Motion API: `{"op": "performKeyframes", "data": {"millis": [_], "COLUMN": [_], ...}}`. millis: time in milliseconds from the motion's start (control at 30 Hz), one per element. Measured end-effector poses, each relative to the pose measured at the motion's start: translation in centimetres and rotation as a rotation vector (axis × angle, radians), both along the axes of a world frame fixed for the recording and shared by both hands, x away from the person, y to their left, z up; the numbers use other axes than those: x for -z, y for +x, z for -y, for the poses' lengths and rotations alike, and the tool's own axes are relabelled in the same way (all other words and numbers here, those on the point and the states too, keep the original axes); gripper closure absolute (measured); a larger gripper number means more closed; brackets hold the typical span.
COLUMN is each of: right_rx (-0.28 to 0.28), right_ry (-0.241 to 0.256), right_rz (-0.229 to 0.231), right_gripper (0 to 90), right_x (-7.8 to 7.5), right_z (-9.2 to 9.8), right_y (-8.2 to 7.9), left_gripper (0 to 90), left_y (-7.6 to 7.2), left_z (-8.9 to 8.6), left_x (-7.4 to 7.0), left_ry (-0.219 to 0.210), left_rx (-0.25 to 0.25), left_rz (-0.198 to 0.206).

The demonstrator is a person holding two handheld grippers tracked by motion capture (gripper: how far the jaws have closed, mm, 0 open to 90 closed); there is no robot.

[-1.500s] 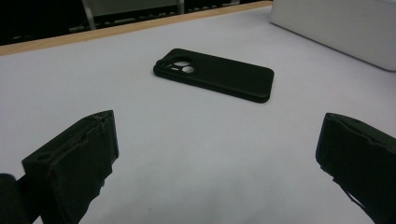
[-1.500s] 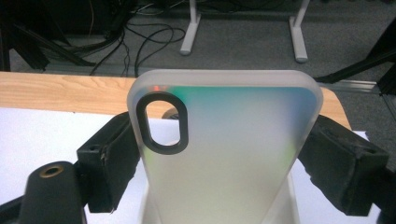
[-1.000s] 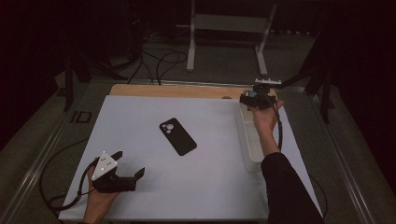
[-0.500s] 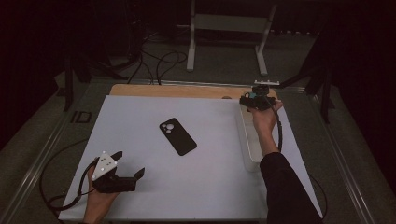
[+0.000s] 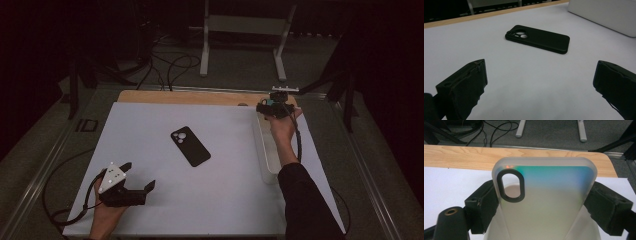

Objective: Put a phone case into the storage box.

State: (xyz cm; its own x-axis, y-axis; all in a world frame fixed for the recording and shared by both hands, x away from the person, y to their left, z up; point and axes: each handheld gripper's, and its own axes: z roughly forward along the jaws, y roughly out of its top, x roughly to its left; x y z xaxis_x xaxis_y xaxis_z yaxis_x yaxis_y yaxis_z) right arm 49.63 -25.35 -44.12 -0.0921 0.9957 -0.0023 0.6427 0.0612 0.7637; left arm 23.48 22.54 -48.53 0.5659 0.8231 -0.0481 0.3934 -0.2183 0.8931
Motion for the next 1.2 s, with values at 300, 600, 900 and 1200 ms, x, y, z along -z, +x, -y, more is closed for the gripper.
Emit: {"op": "performKeyframes", "data": {"millis": [300,600,900,1200], "right_rx": [0.011,-0.01,-0.087,-0.196], "right_ry": [0.006,0.013,0.049,0.061], "right_rz": [-0.013,0.016,0.043,0.077], "right_gripper": [8.6,8.6,8.8,8.8], "right_x": [0.1,-0.9,-2.2,-3.3], "right_z": [0.0,0.5,1.1,0.9], "right_y": [0.4,-0.1,-1.8,-4.1], "left_gripper": [0.0,0.0,0.0,0.0], "left_y": [0.0,-0.1,-0.1,0.0], "left_z": [0.0,-0.1,-0.1,0.0], "left_x": [0.0,0.0,0.0,0.0], "left_ry": [-0.001,-0.001,0.0,-0.004], "left_rx": [-0.003,-0.004,-0.005,-0.007], "left_rz": [-0.001,0.0,0.0,-0.002]}}
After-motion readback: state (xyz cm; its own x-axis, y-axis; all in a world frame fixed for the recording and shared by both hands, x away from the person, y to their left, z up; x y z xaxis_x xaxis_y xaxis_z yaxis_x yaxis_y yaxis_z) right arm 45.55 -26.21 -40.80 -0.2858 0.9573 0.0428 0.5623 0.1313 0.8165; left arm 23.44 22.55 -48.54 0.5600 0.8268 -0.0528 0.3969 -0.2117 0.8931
